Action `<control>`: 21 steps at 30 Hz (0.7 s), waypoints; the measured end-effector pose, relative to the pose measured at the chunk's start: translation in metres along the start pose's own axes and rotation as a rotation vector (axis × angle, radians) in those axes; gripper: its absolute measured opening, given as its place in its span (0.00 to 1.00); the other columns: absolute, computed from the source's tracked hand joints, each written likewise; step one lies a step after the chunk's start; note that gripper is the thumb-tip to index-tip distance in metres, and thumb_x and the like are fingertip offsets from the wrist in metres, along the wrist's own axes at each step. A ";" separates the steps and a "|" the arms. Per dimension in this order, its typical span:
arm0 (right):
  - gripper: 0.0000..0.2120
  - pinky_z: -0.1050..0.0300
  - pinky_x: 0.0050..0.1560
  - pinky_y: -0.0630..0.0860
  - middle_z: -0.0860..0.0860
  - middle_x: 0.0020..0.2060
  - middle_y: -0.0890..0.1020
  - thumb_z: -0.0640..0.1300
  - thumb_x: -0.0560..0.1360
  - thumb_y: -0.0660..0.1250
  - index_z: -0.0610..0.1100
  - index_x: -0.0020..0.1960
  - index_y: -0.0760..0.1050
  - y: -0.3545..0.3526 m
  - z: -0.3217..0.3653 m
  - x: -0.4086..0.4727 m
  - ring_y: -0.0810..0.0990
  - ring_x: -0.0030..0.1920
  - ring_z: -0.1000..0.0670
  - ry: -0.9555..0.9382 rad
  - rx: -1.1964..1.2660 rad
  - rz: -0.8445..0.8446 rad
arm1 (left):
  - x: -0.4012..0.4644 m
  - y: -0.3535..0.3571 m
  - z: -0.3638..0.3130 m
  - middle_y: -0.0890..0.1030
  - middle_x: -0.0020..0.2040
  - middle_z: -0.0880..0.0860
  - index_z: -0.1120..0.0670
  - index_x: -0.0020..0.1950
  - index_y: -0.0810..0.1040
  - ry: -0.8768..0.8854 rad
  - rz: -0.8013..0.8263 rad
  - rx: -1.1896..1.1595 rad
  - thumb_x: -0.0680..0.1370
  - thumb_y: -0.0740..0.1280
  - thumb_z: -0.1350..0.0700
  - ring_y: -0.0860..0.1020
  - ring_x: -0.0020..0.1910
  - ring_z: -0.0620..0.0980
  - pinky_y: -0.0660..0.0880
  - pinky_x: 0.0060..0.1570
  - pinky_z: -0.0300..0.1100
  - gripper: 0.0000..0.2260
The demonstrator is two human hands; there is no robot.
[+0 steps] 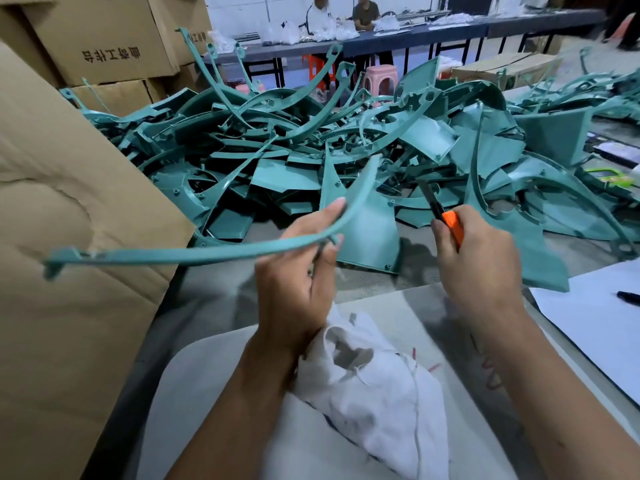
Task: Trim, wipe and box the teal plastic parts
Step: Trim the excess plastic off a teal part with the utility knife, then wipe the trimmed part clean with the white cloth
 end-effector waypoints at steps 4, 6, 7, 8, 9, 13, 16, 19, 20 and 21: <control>0.11 0.48 0.43 0.70 0.45 0.47 0.78 0.51 0.83 0.66 0.47 0.60 0.72 0.012 -0.004 -0.004 0.75 0.45 0.39 0.064 -0.209 0.178 | 0.001 -0.022 0.019 0.71 0.34 0.45 0.51 0.39 0.70 -0.124 -0.120 0.183 0.81 0.69 0.58 0.68 0.33 0.42 0.67 0.34 0.40 0.13; 0.20 0.44 0.52 0.73 0.41 0.58 0.77 0.50 0.81 0.69 0.47 0.70 0.70 0.021 -0.008 -0.007 0.76 0.56 0.36 0.115 -0.221 0.325 | 0.004 -0.030 0.025 0.71 0.33 0.50 0.55 0.38 0.67 -0.143 -0.144 0.189 0.81 0.69 0.58 0.69 0.31 0.51 0.69 0.32 0.48 0.15; 0.23 0.43 0.57 0.73 0.39 0.61 0.76 0.48 0.80 0.70 0.47 0.72 0.69 0.024 -0.008 -0.009 0.75 0.60 0.35 0.116 -0.225 0.370 | 0.004 -0.033 0.028 0.72 0.32 0.52 0.57 0.37 0.68 -0.150 -0.152 0.205 0.81 0.69 0.58 0.69 0.31 0.54 0.68 0.32 0.51 0.16; 0.25 0.42 0.60 0.72 0.39 0.63 0.76 0.48 0.79 0.71 0.47 0.73 0.68 0.026 -0.005 -0.012 0.73 0.62 0.35 0.105 -0.244 0.394 | 0.004 -0.036 0.031 0.71 0.32 0.52 0.58 0.37 0.67 -0.160 -0.158 0.217 0.81 0.70 0.58 0.68 0.31 0.54 0.68 0.31 0.52 0.16; 0.25 0.41 0.62 0.72 0.40 0.63 0.76 0.50 0.79 0.72 0.48 0.73 0.69 0.026 -0.001 -0.013 0.72 0.63 0.36 0.072 -0.271 0.387 | 0.004 -0.037 0.033 0.71 0.32 0.52 0.57 0.37 0.67 -0.171 -0.162 0.229 0.81 0.70 0.57 0.68 0.31 0.53 0.68 0.31 0.52 0.16; 0.12 0.46 0.58 0.76 0.54 0.55 0.78 0.57 0.76 0.73 0.59 0.58 0.79 0.012 0.046 -0.021 0.75 0.57 0.51 -0.310 0.104 0.392 | 0.004 -0.037 0.042 0.73 0.33 0.52 0.57 0.38 0.68 -0.214 -0.148 0.217 0.81 0.70 0.56 0.70 0.32 0.53 0.70 0.32 0.53 0.15; 0.17 0.53 0.60 0.78 0.57 0.59 0.81 0.55 0.75 0.76 0.62 0.63 0.81 0.020 0.088 -0.060 0.80 0.62 0.53 -0.523 0.602 0.984 | 0.000 -0.034 0.050 0.74 0.34 0.52 0.58 0.39 0.70 -0.246 -0.113 0.199 0.81 0.69 0.56 0.71 0.33 0.51 0.72 0.35 0.54 0.14; 0.36 0.56 0.72 0.69 0.48 0.68 0.78 0.43 0.66 0.84 0.44 0.72 0.77 0.024 0.107 -0.098 0.75 0.71 0.51 -0.710 0.647 1.291 | -0.004 -0.030 0.055 0.76 0.35 0.56 0.62 0.40 0.72 -0.266 -0.076 0.207 0.81 0.69 0.55 0.73 0.34 0.58 0.72 0.36 0.56 0.14; 0.36 0.57 0.73 0.68 0.47 0.68 0.78 0.42 0.64 0.86 0.42 0.70 0.78 0.029 0.109 -0.104 0.74 0.70 0.51 -0.774 0.588 1.268 | -0.004 -0.029 0.055 0.76 0.34 0.56 0.62 0.40 0.72 -0.265 -0.071 0.213 0.81 0.69 0.55 0.73 0.34 0.59 0.72 0.36 0.56 0.14; 0.34 0.54 0.72 0.68 0.47 0.67 0.79 0.44 0.63 0.86 0.41 0.67 0.80 0.033 0.112 -0.106 0.74 0.70 0.50 -0.808 0.530 1.215 | -0.004 -0.029 0.054 0.75 0.34 0.56 0.62 0.40 0.71 -0.260 -0.074 0.223 0.81 0.69 0.55 0.72 0.34 0.59 0.72 0.35 0.56 0.15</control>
Point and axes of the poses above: each hand's wrist, its own x-axis towards the middle knuckle, its own y-axis out of the palm, z = x × y, the point moved 7 cm from there along x, towards the middle knuckle
